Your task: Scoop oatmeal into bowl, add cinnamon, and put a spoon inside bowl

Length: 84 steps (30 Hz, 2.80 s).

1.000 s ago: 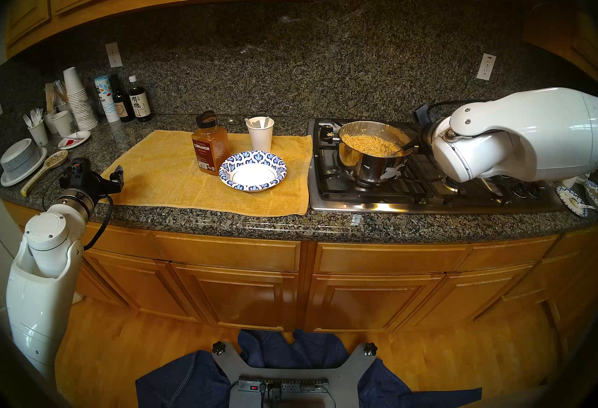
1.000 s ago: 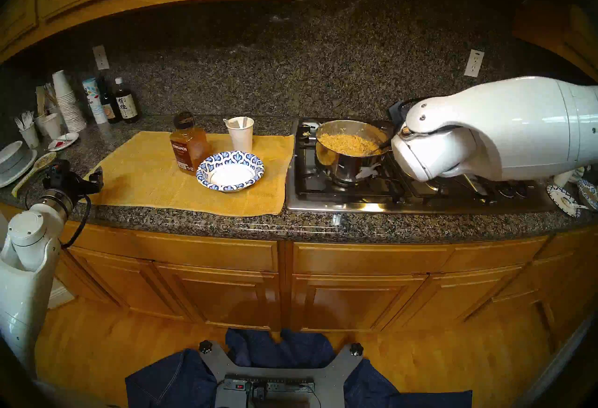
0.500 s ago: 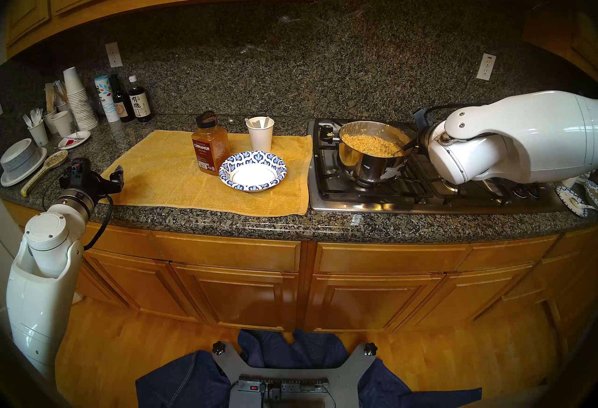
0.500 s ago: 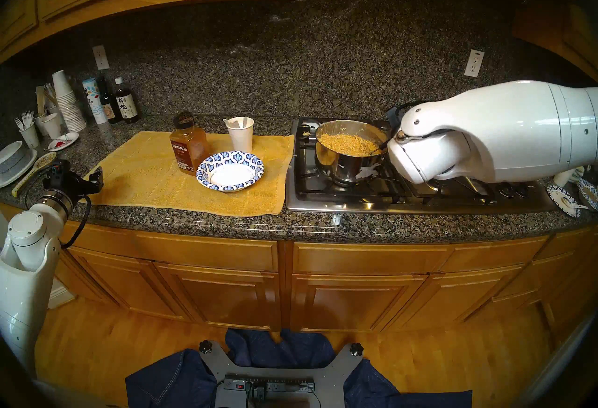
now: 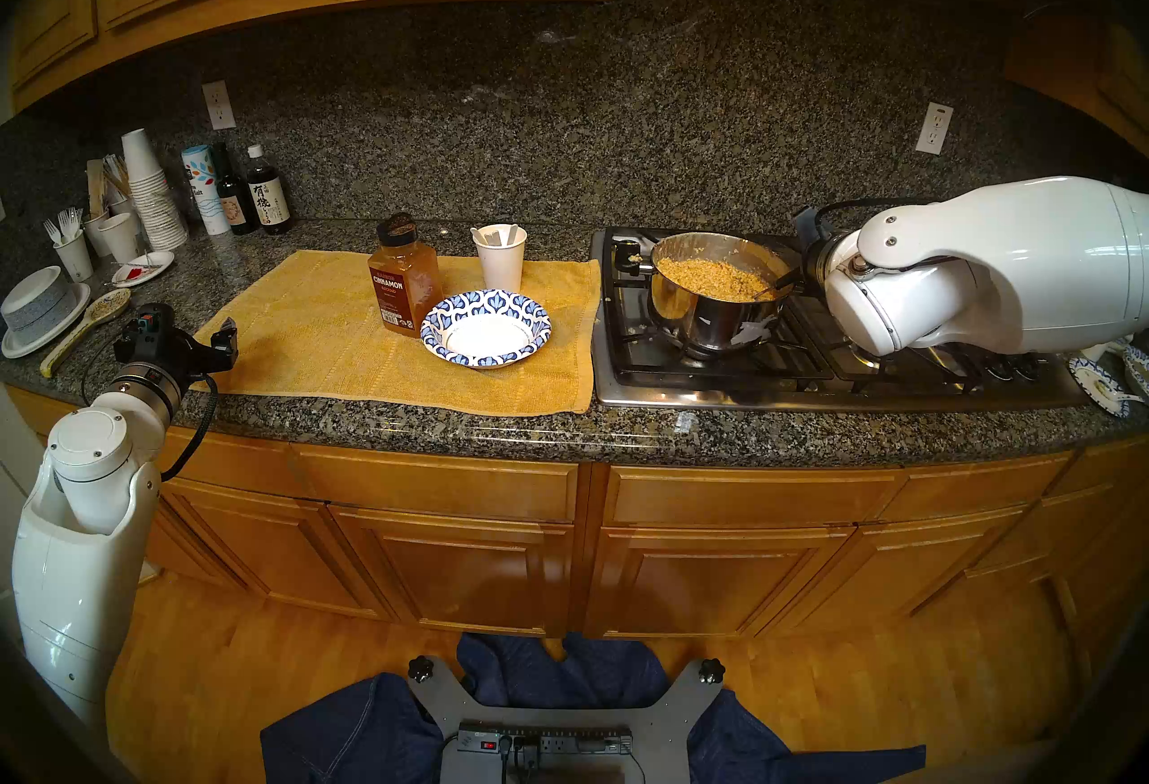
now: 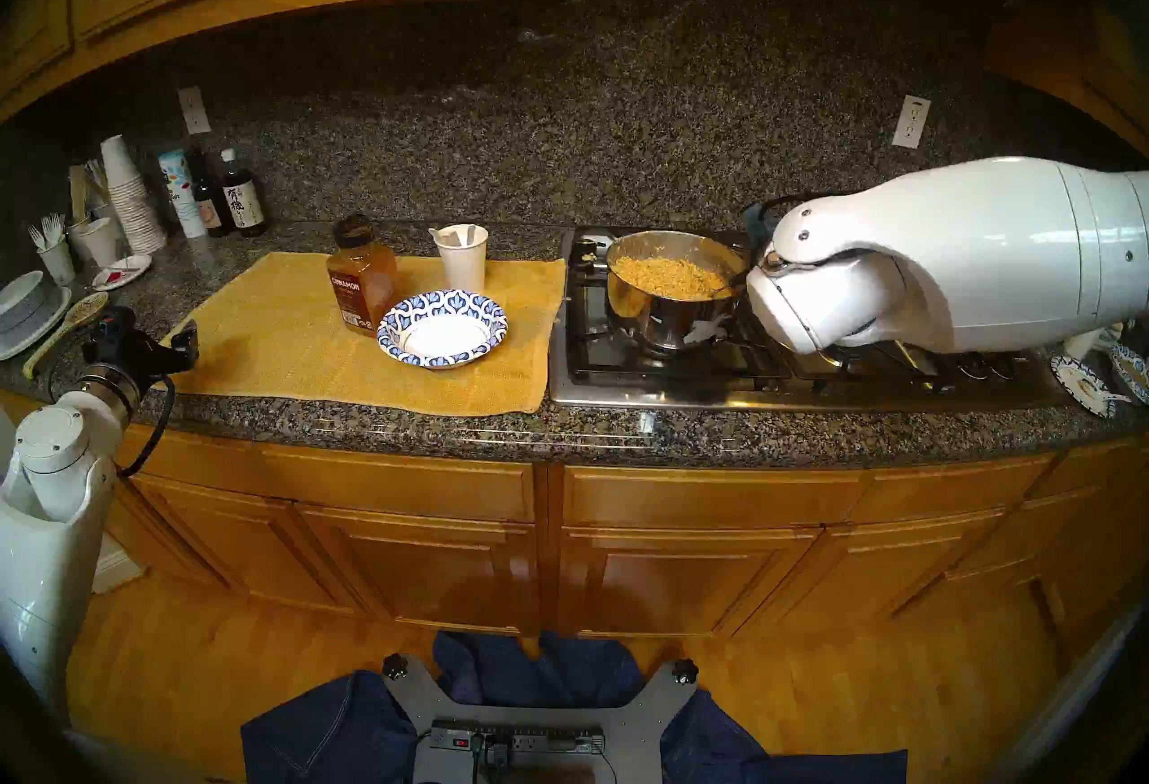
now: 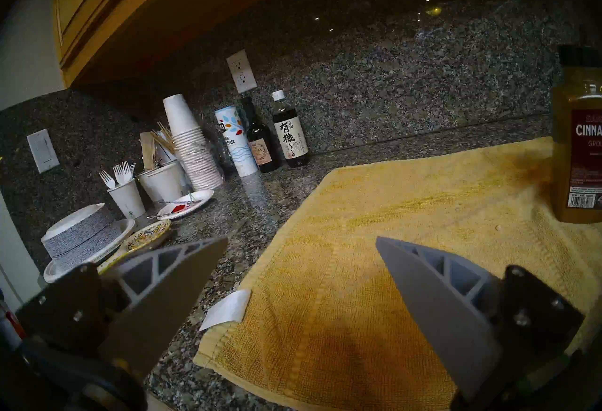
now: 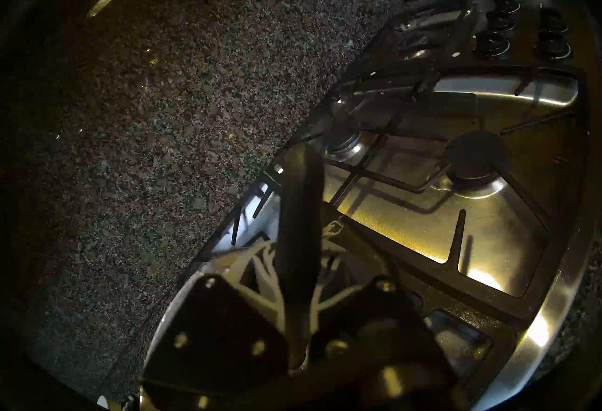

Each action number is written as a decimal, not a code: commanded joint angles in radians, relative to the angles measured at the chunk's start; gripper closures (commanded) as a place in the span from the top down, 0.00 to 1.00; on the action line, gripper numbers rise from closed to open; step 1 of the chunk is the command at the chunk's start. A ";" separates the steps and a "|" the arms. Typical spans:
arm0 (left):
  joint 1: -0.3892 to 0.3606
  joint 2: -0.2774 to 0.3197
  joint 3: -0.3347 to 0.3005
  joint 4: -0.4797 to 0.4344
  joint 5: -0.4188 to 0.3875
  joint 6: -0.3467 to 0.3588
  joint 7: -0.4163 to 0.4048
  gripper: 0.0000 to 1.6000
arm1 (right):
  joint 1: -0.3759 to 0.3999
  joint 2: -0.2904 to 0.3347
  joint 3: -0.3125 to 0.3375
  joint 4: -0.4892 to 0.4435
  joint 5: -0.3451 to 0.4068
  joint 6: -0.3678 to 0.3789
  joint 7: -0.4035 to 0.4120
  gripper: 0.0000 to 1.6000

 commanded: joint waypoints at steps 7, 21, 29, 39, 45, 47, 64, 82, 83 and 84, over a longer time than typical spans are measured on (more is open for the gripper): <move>-0.017 0.011 -0.016 -0.021 0.002 -0.010 0.002 1.00 | -0.018 0.069 0.117 0.016 0.006 -0.003 0.032 0.00; -0.017 0.011 -0.016 -0.021 0.001 -0.010 0.002 1.00 | -0.182 0.148 0.322 0.017 0.006 -0.003 0.017 0.00; -0.017 0.011 -0.016 -0.021 0.001 -0.010 0.002 1.00 | -0.289 0.175 0.443 0.031 0.006 -0.003 0.003 0.00; -0.017 0.011 -0.016 -0.021 0.001 -0.010 0.003 1.00 | -0.320 0.217 0.506 0.042 0.006 -0.003 -0.005 0.00; -0.017 0.012 -0.016 -0.021 0.001 -0.010 0.003 1.00 | -0.300 0.264 0.528 0.033 0.006 -0.003 -0.017 0.00; -0.017 0.012 -0.016 -0.021 0.001 -0.010 0.003 1.00 | -0.291 0.275 0.535 0.033 0.006 -0.003 -0.023 0.00; -0.017 0.012 -0.016 -0.021 0.001 -0.010 0.003 1.00 | -0.342 0.299 0.616 0.033 0.006 -0.003 -0.041 0.00; -0.017 0.012 -0.016 -0.021 0.000 -0.010 0.003 1.00 | -0.415 0.316 0.732 0.039 0.006 -0.003 -0.048 0.00; -0.017 0.012 -0.016 -0.021 0.000 -0.010 0.003 1.00 | -0.417 0.317 0.738 0.041 0.006 -0.003 -0.048 0.00; -0.017 0.012 -0.016 -0.021 0.000 -0.010 0.003 1.00 | -0.420 0.317 0.745 0.042 0.006 -0.003 -0.048 0.00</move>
